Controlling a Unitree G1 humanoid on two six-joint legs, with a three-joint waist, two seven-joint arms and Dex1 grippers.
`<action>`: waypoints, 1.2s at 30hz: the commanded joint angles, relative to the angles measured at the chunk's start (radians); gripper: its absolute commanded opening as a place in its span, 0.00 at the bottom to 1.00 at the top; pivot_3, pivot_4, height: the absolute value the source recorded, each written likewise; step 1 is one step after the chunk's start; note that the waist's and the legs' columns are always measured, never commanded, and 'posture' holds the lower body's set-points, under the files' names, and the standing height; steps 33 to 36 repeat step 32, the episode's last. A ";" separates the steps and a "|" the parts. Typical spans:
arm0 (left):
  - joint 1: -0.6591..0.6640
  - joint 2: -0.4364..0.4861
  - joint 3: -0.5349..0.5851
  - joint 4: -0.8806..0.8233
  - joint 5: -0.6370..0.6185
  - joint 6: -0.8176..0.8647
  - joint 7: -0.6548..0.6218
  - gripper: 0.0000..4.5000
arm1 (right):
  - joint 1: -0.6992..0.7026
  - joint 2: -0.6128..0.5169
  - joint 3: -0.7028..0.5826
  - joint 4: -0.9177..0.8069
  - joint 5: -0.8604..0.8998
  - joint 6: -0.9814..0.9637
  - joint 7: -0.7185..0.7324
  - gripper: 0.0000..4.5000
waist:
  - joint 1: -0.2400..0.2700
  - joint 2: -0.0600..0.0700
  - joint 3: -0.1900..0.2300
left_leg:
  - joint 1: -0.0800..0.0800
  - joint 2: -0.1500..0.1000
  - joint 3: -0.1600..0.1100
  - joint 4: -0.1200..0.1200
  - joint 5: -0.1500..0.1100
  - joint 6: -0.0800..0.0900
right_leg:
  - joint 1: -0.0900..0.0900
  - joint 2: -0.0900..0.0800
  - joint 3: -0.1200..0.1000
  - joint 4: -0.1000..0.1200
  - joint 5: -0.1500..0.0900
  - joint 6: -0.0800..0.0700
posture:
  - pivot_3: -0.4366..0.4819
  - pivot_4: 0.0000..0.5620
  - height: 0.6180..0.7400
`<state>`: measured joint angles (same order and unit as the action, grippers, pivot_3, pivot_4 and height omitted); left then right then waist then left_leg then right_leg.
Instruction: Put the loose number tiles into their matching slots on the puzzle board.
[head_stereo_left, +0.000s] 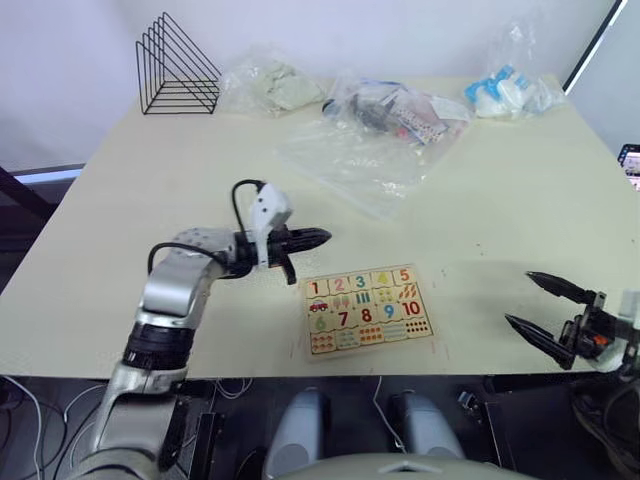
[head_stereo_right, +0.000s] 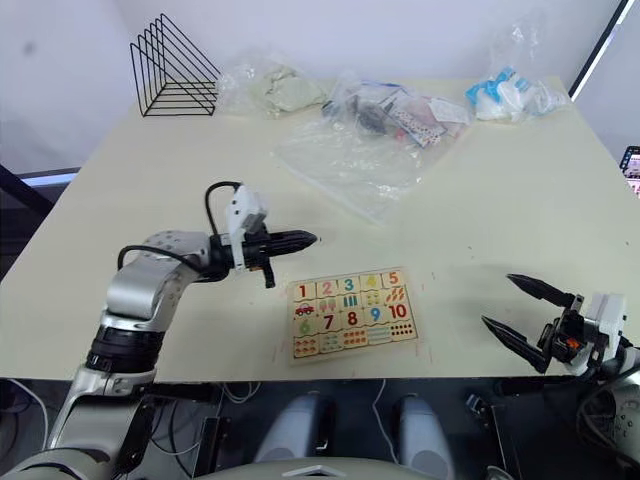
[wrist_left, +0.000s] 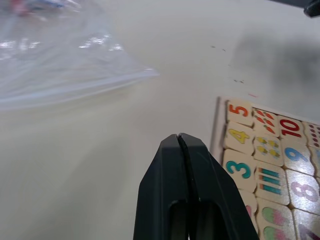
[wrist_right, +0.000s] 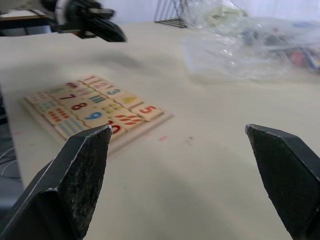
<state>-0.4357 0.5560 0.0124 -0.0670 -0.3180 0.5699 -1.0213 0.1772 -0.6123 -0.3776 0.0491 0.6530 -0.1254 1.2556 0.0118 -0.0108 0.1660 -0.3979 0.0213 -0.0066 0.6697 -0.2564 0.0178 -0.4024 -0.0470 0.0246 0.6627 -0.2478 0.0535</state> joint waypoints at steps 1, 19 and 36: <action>0.091 0.013 0.106 -0.023 -0.029 -0.121 0.026 0.01 | -0.026 -0.012 -0.006 0.017 -0.029 0.011 -0.034 1.00 | -0.002 0.000 0.000 | 0.000 0.000 0.000 0.000 0.000 0.000 | 0.000 0.000 0.000 0.000 0.000 0.000 | 0.48 0.27 1.00; 0.578 -0.009 0.405 -0.087 -0.056 -0.329 0.221 0.79 | -0.095 -0.026 -0.022 0.199 -0.106 -0.062 -0.018 1.00 | -0.010 0.000 0.000 | 0.001 0.001 0.000 -0.001 0.000 0.000 | 0.000 -0.001 0.000 0.000 0.000 0.000 | 0.48 0.27 1.00; 0.701 -0.010 0.447 -0.114 -0.070 -0.381 0.283 0.99 | -0.097 -0.050 -0.029 0.239 -0.096 -0.050 0.010 1.00 | -0.008 0.000 0.000 | 0.001 0.001 0.002 -0.001 0.000 0.000 | 0.000 -0.001 0.001 -0.001 0.000 0.000 | 0.48 0.27 1.00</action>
